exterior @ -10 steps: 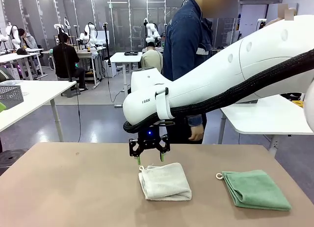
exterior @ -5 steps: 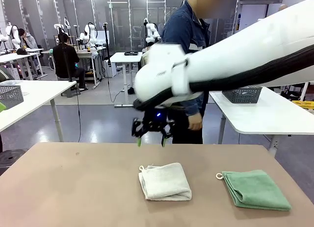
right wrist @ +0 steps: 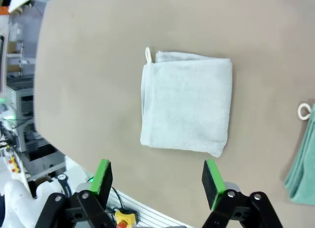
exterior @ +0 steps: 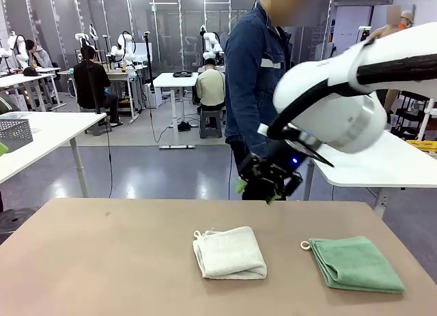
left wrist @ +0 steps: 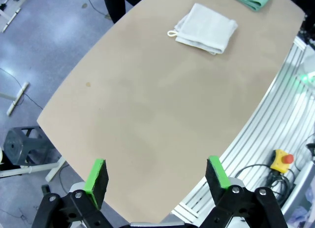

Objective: Fold the towels and place them in the basket.
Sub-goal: Stack the folded Towel with hook on the right side of the table.

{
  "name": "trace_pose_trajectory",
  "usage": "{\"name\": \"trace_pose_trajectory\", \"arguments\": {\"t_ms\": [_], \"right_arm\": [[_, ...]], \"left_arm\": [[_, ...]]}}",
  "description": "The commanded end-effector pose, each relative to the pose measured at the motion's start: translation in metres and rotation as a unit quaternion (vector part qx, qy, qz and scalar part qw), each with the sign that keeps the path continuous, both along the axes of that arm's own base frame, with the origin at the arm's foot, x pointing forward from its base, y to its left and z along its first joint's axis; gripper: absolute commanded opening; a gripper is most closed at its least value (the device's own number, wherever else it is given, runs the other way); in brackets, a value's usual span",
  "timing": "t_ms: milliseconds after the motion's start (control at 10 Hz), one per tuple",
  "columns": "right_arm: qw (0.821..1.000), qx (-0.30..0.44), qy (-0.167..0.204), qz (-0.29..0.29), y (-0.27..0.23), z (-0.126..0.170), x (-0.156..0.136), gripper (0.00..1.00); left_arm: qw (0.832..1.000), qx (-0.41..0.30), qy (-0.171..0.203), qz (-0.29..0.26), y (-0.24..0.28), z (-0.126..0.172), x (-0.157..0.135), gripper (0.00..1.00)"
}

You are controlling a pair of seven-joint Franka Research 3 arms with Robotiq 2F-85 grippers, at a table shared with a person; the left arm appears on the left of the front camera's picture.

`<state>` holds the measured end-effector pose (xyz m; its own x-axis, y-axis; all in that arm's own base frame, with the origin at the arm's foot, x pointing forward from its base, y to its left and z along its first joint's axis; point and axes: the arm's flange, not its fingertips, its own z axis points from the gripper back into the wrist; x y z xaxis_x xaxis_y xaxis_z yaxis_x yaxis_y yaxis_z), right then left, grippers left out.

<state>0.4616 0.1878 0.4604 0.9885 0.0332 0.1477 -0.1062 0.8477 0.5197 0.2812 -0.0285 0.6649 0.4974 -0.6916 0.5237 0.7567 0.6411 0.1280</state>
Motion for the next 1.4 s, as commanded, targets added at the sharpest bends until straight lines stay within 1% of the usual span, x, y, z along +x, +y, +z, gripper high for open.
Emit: {"name": "trace_pose_trajectory", "arguments": {"t_ms": [0, 100, 200, 300, 500, 1000, 1300], "right_arm": [[0.999, 0.043, -0.007, -0.005, -0.016, -0.045, 0.005, 0.92], [0.997, 0.073, -0.007, -0.008, -0.023, -0.069, 0.012, 0.92], [0.997, 0.08, 0.0, -0.01, -0.027, -0.095, 0.018, 0.92], [0.995, 0.1, 0.009, -0.015, -0.029, -0.113, 0.024, 0.92], [0.996, 0.086, 0.017, -0.031, -0.028, -0.141, 0.034, 0.92], [0.994, 0.091, 0.055, -0.023, -0.014, -0.181, 0.043, 0.92], [0.994, 0.09, 0.065, -0.019, -0.005, -0.193, 0.044, 0.92]], "left_arm": [[1.0, -0.001, -0.001, 0.003, -0.001, 0.0, 0.002, 1.0], [1.0, -0.001, -0.001, 0.003, -0.001, 0.0, 0.002, 1.0], [1.0, -0.001, -0.001, 0.003, -0.001, 0.0, 0.002, 1.0], [1.0, -0.001, -0.001, 0.003, -0.001, 0.0, 0.002, 1.0], [1.0, -0.001, -0.001, 0.003, -0.001, 0.0, 0.002, 1.0], [1.0, -0.001, -0.001, 0.003, -0.001, 0.0, 0.002, 1.0], [1.0, -0.001, -0.001, 0.003, -0.001, 0.0, 0.002, 1.0]]}}
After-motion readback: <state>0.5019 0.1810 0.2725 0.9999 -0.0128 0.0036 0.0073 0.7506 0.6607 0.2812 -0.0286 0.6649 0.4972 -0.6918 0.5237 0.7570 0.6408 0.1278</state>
